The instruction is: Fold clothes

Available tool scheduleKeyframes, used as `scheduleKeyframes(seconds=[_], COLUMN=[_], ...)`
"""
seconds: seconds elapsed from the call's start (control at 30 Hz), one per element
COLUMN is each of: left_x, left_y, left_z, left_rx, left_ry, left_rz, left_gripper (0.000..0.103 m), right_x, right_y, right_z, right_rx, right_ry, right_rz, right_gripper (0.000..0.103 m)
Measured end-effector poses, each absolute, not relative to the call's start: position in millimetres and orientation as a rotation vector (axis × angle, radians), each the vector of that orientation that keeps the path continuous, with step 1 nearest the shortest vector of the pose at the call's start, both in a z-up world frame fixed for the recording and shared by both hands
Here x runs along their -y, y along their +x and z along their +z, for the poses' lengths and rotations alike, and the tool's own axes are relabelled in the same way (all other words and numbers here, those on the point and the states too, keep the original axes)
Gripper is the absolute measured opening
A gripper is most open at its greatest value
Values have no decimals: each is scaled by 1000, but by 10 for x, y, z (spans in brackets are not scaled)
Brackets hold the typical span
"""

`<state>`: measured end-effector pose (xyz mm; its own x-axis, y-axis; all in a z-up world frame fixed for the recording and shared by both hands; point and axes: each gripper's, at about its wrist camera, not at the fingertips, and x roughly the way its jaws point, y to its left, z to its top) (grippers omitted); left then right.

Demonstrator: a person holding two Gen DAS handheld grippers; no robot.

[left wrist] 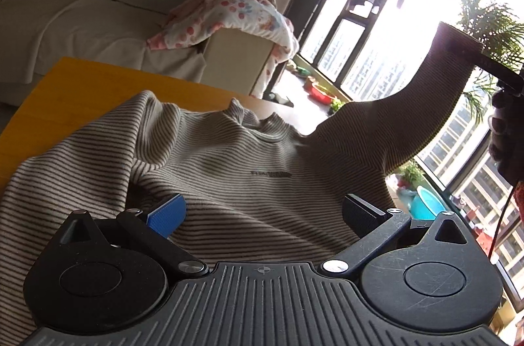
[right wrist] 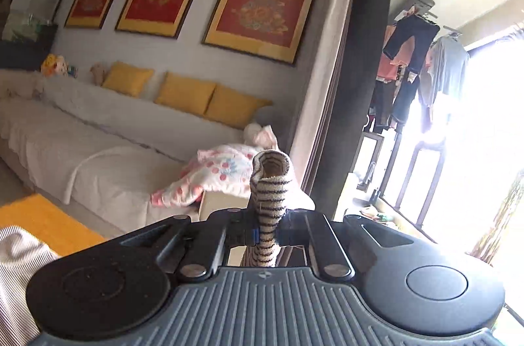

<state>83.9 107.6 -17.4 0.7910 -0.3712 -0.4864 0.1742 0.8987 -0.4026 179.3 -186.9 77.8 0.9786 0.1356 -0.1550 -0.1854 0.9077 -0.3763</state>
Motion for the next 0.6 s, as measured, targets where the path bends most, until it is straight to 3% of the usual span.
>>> scheduleKeyframes(seconds=[0.2,0.3,0.43,0.6], left_x=[-952,-960,-979,-1018], left_y=[818,808,807,806], left_z=[-319,-356,-368,-376], left_rx=[-625,-630,-620,-614], left_ry=[-281,-279,-283,-303], left_rz=[-323,-322,-317,-318], left_gripper=[103,103,103,103], right_x=[1414,1286,978,493], right_y=[1749,1621,1780,2199], right_z=[-237,-248,-241,-272], right_rx=[-452,-497,-547,-618], right_ry=[-624,-568,-450,-284], right_rz=[329,419,518,632], right_gripper=[8,10,43,46])
